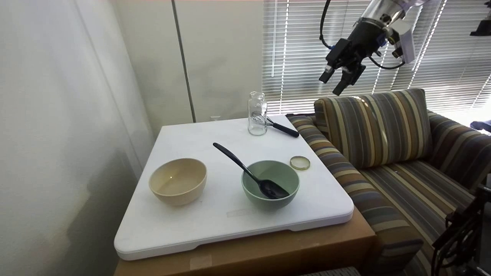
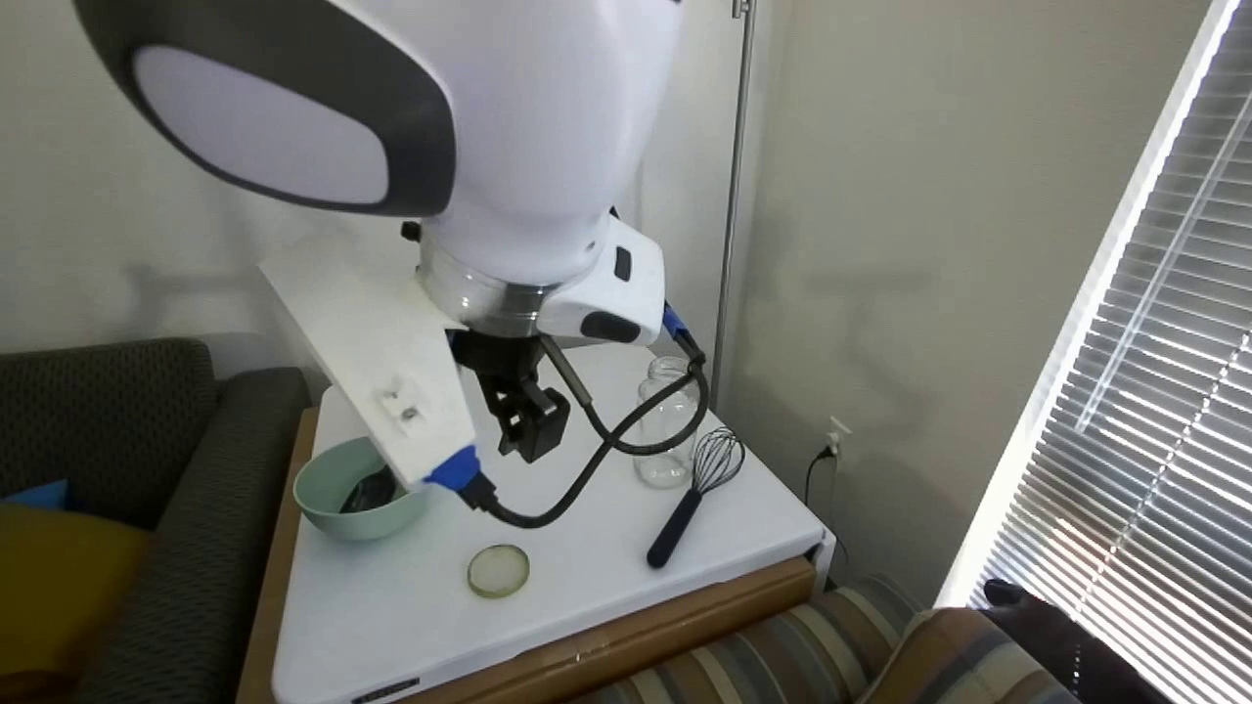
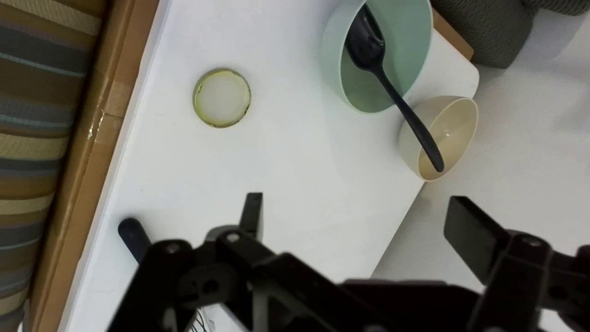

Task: Turn the lid upside down

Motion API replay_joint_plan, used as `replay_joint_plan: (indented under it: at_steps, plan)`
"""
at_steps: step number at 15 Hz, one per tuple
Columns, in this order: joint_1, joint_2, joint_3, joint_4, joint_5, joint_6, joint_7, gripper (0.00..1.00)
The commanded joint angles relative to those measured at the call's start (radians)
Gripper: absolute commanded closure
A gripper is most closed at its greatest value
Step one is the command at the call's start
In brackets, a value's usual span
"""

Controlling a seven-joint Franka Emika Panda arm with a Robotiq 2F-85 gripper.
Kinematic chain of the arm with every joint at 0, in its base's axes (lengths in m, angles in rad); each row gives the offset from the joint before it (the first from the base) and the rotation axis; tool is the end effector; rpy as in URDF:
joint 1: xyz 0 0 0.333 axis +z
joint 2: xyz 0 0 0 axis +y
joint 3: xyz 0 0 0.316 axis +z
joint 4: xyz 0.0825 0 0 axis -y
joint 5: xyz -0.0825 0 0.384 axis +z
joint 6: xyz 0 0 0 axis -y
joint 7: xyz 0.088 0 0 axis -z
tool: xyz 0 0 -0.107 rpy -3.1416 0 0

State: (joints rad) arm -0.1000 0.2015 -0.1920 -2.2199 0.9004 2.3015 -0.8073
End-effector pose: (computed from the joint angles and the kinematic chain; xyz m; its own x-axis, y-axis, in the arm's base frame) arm 0.5219 -0.1396 0.2817 0.9663 -0.1884 0.1754 -0.0679 -0.8438 -0.5323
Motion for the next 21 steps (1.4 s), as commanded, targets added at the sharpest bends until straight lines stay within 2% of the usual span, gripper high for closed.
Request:
replay_joint_plan:
  at_steps: [1,7,10,13,15,21]
  plan:
    - [-0.011,0.094,0.056,0.053,-0.012,0.091,0.055,0.00]
    - [-0.001,0.209,0.146,0.106,-0.071,0.239,0.160,0.00]
    - [-0.013,0.271,0.189,0.139,-0.065,0.306,0.195,0.00]
    - [-0.013,0.330,0.207,0.163,-0.091,0.370,0.241,0.00]
    - [-0.008,0.361,0.206,0.171,-0.148,0.400,0.294,0.00]
    - [-0.006,0.453,0.201,0.199,-0.444,0.427,0.534,0.00]
